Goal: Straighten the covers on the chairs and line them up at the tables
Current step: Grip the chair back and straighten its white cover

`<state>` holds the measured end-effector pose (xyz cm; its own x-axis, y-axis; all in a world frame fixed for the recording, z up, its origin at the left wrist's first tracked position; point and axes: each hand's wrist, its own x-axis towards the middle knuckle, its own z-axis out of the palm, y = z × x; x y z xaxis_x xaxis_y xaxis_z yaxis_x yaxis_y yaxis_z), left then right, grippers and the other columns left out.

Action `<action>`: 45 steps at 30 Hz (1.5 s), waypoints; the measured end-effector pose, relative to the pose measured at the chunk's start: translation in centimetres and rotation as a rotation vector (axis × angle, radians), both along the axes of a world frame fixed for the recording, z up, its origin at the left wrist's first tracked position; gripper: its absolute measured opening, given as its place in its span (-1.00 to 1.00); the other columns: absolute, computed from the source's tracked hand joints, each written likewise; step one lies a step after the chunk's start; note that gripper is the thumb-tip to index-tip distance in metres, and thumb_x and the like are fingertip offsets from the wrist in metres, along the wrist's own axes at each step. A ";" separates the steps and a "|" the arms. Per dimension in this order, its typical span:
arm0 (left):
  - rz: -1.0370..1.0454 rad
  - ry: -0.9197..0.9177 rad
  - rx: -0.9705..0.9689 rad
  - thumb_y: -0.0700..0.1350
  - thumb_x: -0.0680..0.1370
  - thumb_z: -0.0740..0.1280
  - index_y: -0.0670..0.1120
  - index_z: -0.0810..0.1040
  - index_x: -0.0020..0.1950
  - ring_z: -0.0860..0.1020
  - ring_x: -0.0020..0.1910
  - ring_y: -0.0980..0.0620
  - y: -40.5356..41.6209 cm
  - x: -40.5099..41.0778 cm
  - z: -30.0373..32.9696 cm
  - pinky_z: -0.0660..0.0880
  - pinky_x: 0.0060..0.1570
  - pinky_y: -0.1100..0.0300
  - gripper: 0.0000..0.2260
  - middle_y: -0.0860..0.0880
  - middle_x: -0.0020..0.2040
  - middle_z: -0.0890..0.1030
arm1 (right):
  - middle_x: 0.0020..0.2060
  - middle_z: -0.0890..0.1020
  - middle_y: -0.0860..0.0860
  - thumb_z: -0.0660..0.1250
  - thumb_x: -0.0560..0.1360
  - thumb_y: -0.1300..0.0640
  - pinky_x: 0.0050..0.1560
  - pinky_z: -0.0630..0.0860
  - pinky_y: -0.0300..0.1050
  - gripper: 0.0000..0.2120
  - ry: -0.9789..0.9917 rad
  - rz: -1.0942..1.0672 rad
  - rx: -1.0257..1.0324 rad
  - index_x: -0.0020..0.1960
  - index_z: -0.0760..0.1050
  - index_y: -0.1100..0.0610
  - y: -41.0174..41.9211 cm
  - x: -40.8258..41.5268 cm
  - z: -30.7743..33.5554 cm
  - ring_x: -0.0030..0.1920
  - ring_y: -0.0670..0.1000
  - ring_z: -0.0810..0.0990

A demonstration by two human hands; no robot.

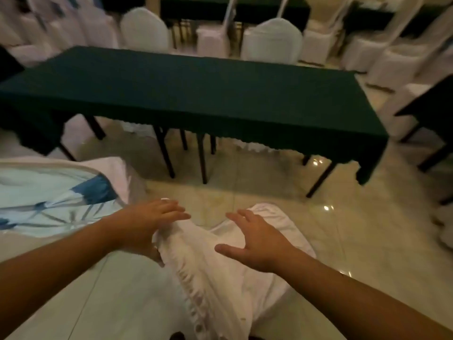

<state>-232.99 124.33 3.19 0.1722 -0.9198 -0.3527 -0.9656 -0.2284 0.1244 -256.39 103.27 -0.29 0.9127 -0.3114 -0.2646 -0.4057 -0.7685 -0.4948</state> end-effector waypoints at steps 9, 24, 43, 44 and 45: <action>-0.510 -0.080 -0.165 0.15 0.40 0.50 0.15 0.53 0.10 0.56 -0.02 0.09 -2.0 2.9 -3.5 0.50 -0.09 0.18 -0.68 0.11 0.02 0.59 | 0.08 0.56 -0.06 0.34 0.16 -0.62 0.04 0.51 0.01 -0.17 0.194 -0.259 0.152 0.24 0.32 -0.14 15.3 -3.7 1.7 0.04 0.05 0.56; -0.419 -0.062 -0.409 0.19 0.44 0.47 0.15 0.52 0.06 0.56 -0.06 0.13 -6.3 3.5 -2.7 0.58 -0.04 0.10 -0.72 0.14 -0.01 0.60 | -0.11 0.62 0.05 0.33 0.47 0.02 -0.28 0.31 -0.08 -0.56 0.102 -0.573 -0.403 0.26 0.22 -0.08 13.2 -3.0 -0.3 -0.28 0.09 0.48; 0.006 0.006 -0.639 0.28 0.42 0.44 0.03 0.52 0.06 0.57 -0.19 0.00 -11.3 7.3 -8.0 0.52 -0.25 0.13 -0.60 0.02 -0.07 0.62 | -0.16 0.42 -0.10 0.48 0.48 -0.10 -0.20 0.47 -0.15 -0.43 0.112 -0.246 -0.669 0.28 0.16 -0.24 -5.8 5.0 2.2 -0.25 -0.03 0.41; 0.012 0.006 -0.653 0.27 0.42 0.45 0.04 0.51 0.05 0.56 -0.22 0.02 -12.0 7.4 -8.1 0.51 -0.28 0.15 -0.61 0.02 -0.09 0.62 | -0.17 0.44 -0.08 0.49 0.47 -0.10 -0.23 0.43 -0.17 -0.41 0.105 -0.223 -0.678 0.28 0.15 -0.22 -6.8 5.2 2.1 -0.28 -0.04 0.38; 0.019 0.001 -0.668 0.27 0.42 0.45 0.04 0.51 0.04 0.55 -0.25 0.04 -12.8 7.6 -8.2 0.49 -0.30 0.18 -0.62 0.03 -0.11 0.62 | -0.17 0.49 -0.07 0.50 0.46 -0.10 -0.26 0.39 -0.18 -0.41 0.089 -0.194 -0.697 0.26 0.15 -0.22 -8.0 5.6 2.1 -0.31 -0.06 0.34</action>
<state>-225.40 111.55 -4.97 0.1900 -0.9375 0.2916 -0.9620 -0.1185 0.2459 -250.84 95.31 1.78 0.8084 -0.5884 -0.0170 -0.5822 -0.8034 0.1245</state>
